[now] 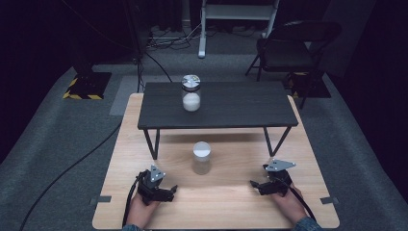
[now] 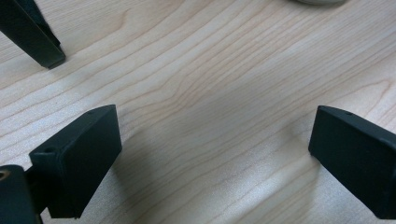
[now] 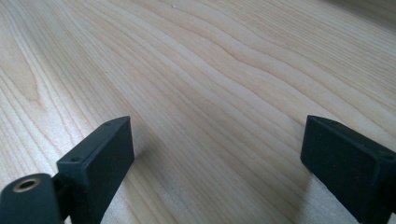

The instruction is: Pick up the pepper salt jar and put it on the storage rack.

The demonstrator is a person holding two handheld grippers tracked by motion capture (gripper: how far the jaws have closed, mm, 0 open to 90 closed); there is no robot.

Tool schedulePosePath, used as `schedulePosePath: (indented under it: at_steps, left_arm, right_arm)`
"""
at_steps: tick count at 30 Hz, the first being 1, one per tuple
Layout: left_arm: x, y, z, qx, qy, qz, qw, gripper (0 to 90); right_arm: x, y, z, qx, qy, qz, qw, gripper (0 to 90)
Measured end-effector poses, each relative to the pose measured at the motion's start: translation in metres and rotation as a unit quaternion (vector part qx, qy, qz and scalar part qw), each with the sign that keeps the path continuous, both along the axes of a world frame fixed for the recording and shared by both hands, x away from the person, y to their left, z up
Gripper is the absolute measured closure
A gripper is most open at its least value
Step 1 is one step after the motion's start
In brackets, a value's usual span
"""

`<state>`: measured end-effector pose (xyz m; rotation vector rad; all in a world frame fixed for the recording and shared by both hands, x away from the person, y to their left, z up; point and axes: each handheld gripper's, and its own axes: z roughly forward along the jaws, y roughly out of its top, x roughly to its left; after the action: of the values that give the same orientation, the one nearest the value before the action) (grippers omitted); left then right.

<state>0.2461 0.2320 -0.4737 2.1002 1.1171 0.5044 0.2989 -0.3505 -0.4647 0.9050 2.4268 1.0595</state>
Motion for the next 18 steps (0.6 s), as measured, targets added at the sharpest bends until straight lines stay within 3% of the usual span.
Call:
schedulePosePath:
  at_steps: [18]
  left_arm:
    - [0.0007, 0.0002, 0.0002, 0.001, 0.000, -0.002, 1.0000, 2.3]
  right_arm:
    - [0.0013, 0.0003, 0.0004, -0.001, 0.001, 0.003, 1.0000, 8.7]
